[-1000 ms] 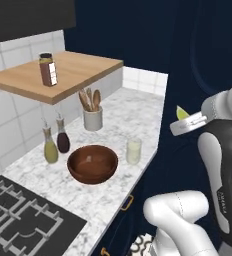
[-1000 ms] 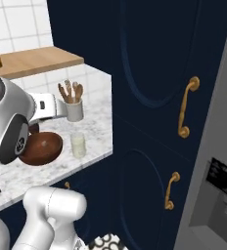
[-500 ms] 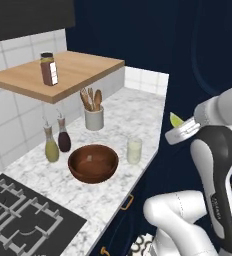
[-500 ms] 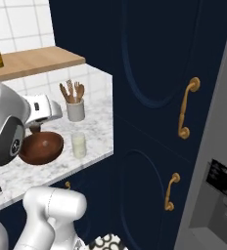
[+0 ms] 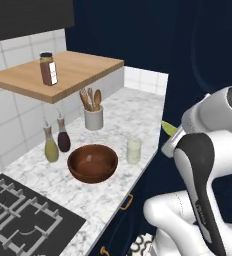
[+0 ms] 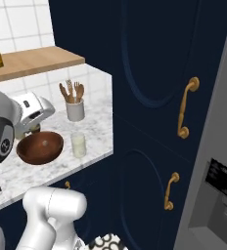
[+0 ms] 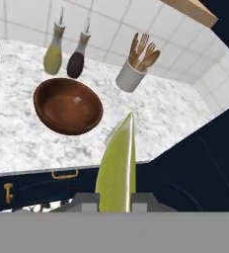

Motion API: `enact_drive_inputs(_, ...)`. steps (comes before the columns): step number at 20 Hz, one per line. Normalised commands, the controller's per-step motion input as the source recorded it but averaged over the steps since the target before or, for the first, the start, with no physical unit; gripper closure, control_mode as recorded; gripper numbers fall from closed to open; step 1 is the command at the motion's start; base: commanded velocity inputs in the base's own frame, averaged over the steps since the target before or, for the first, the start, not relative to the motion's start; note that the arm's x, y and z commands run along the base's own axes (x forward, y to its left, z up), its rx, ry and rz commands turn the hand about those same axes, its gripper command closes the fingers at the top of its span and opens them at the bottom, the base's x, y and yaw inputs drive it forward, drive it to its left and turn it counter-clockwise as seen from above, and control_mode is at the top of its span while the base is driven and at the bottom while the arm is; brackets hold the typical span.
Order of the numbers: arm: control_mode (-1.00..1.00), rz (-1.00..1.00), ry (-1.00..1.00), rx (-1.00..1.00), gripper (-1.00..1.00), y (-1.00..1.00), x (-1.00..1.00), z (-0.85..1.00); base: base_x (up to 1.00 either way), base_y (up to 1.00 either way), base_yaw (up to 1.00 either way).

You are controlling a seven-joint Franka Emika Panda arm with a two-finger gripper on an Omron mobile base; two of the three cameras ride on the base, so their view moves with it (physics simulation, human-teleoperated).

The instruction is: Grab a lemon wedge from the fridge and one ice cube from the ice bowl, and put them in the glass of lemonade.

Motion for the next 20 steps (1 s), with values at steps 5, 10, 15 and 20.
enact_drive_inputs(5, -1.0, 0.28, 0.03, -0.35, 1.0, 0.0, 0.22, 0.0, 0.0, 0.0, 0.0)
enact_drive_inputs(10, -1.0, 0.35, 0.09, -0.32, 1.0, 0.0, 0.08, -0.05, 0.0, 0.0, 0.0)
enact_drive_inputs(15, -1.0, 0.4, 0.03, -0.33, 1.0, 0.0, 0.0, -0.17, 0.0, 0.0, 0.0)
enact_drive_inputs(20, -1.0, 0.39, 0.0, -0.33, 1.0, 0.0, 0.0, -0.16, 0.0, 0.0, 0.0)
